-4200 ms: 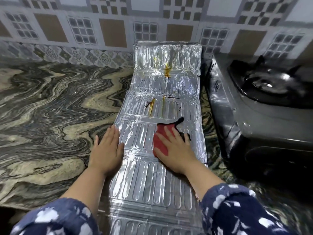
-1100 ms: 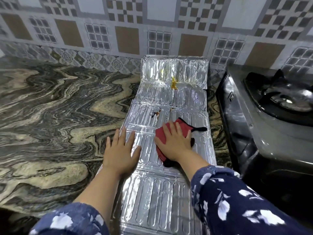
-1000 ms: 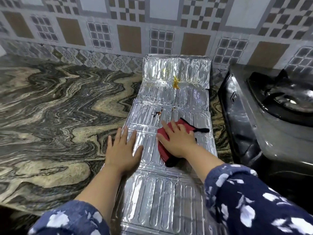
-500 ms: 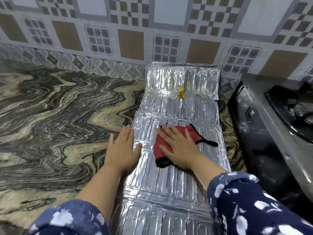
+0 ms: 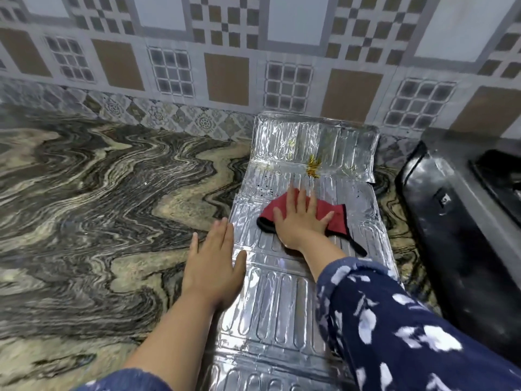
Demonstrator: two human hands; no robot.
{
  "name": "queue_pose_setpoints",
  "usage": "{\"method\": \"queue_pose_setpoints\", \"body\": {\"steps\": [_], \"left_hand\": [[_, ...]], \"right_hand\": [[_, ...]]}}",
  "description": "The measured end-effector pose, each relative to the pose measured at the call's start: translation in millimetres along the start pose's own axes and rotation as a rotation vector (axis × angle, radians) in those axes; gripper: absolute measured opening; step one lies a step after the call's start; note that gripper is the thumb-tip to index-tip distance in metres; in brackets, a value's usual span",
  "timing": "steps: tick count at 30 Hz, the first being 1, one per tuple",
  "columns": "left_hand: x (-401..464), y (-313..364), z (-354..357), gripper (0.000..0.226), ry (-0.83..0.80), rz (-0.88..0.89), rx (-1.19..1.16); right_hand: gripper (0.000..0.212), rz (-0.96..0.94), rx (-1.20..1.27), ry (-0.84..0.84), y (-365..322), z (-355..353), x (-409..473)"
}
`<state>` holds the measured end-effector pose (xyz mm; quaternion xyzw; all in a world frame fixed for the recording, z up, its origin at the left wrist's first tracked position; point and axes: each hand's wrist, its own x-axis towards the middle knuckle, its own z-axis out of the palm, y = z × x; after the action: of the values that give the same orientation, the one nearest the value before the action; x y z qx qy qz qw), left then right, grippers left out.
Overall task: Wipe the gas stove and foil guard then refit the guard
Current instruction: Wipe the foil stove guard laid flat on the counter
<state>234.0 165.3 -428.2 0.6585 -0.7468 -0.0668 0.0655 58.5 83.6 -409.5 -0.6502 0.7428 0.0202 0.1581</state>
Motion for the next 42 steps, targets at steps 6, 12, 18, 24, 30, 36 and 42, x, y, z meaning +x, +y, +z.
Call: {"method": "queue_pose_setpoints", "body": {"steps": [6,12,18,24,30,36,42], "left_hand": [[-3,3,-5,0.061,-0.03,0.004,-0.008],[-3,3,-5,0.059,-0.02,-0.001,-0.03],[0,2,-3,0.056,0.008,0.001,-0.018],[0,0,-1,0.057,0.034,0.005,-0.035],[0,-1,1,0.058,0.032,0.001,-0.037],[-3,-4,0,0.068,0.0,0.021,0.009],[-35,-2,0,0.083,-0.016,0.067,0.065]], "right_hand": [[0.069,-0.035,0.013,-0.174,-2,12,-85],[0.064,-0.251,-0.058,0.093,10,1,-92],[0.06,-0.468,-0.04,0.062,-17,27,-64],[0.061,-0.592,-0.104,0.092,-22,8,4],[0.065,-0.347,-0.077,0.104,-29,3,25],[0.065,-0.32,-0.047,0.048,-10,3,-3],[0.067,-0.317,-0.055,0.012,3,12,-45]]}}
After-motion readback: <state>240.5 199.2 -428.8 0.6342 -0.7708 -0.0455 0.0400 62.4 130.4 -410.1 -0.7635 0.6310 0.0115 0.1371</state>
